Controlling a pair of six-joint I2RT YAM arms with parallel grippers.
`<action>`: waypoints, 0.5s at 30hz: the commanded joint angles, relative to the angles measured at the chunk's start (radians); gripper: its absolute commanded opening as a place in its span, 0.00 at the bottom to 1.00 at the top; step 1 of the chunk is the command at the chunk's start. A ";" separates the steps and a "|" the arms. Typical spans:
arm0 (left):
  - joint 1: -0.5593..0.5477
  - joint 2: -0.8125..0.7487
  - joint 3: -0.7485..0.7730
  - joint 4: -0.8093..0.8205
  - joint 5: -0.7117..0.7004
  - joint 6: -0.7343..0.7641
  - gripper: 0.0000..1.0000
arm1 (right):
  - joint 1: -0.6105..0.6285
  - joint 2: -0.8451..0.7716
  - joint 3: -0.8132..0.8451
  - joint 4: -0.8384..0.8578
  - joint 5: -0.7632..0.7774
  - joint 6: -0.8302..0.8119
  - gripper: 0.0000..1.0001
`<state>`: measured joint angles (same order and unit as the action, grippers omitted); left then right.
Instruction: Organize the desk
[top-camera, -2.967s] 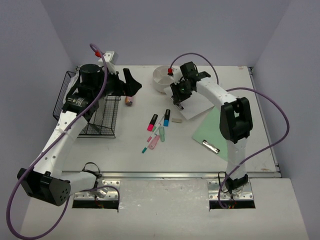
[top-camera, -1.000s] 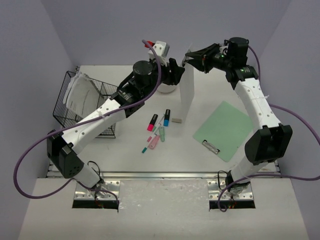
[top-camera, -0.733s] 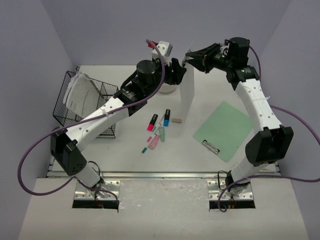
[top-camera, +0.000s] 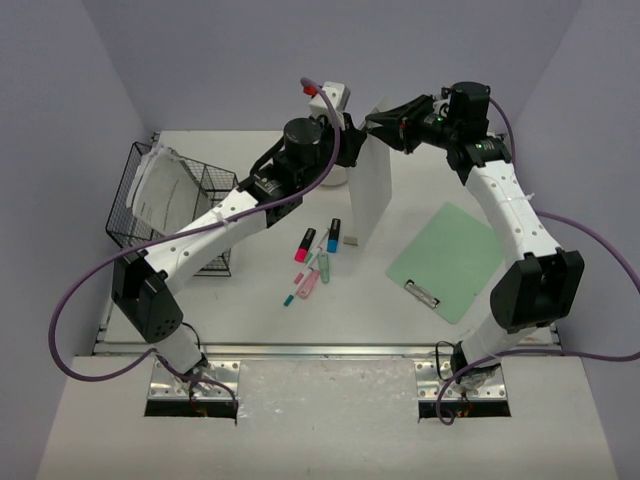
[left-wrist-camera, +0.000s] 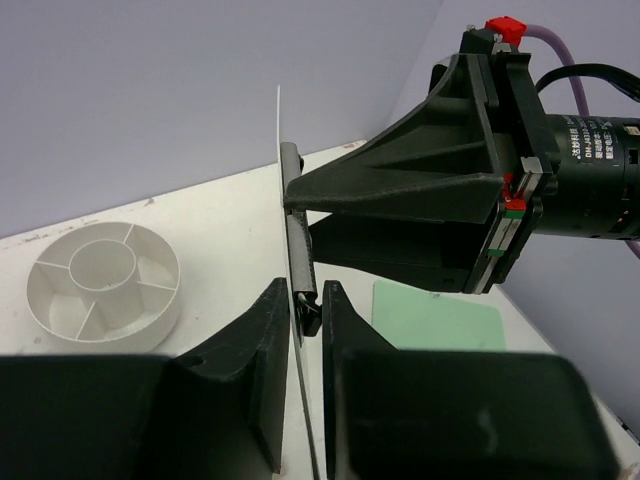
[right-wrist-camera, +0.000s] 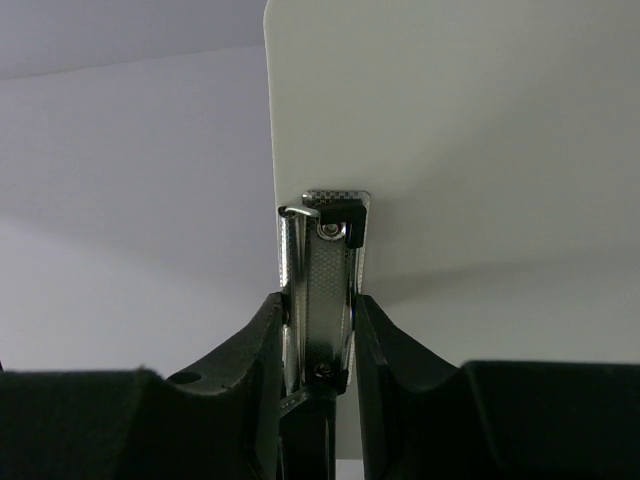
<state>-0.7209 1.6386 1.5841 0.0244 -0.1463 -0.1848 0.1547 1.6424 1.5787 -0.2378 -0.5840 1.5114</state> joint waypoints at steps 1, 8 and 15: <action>-0.008 0.000 0.045 0.036 -0.009 -0.005 0.01 | 0.011 -0.059 0.008 0.064 -0.028 0.015 0.00; 0.004 -0.036 0.033 0.027 0.057 0.004 0.00 | 0.019 -0.064 -0.012 0.077 -0.028 0.009 0.00; 0.023 -0.156 -0.086 0.049 0.202 0.028 0.00 | 0.026 -0.070 -0.031 0.103 -0.032 -0.002 0.00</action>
<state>-0.7012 1.6052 1.5470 0.0182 -0.0795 -0.1826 0.1595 1.6254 1.5480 -0.2175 -0.5969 1.5108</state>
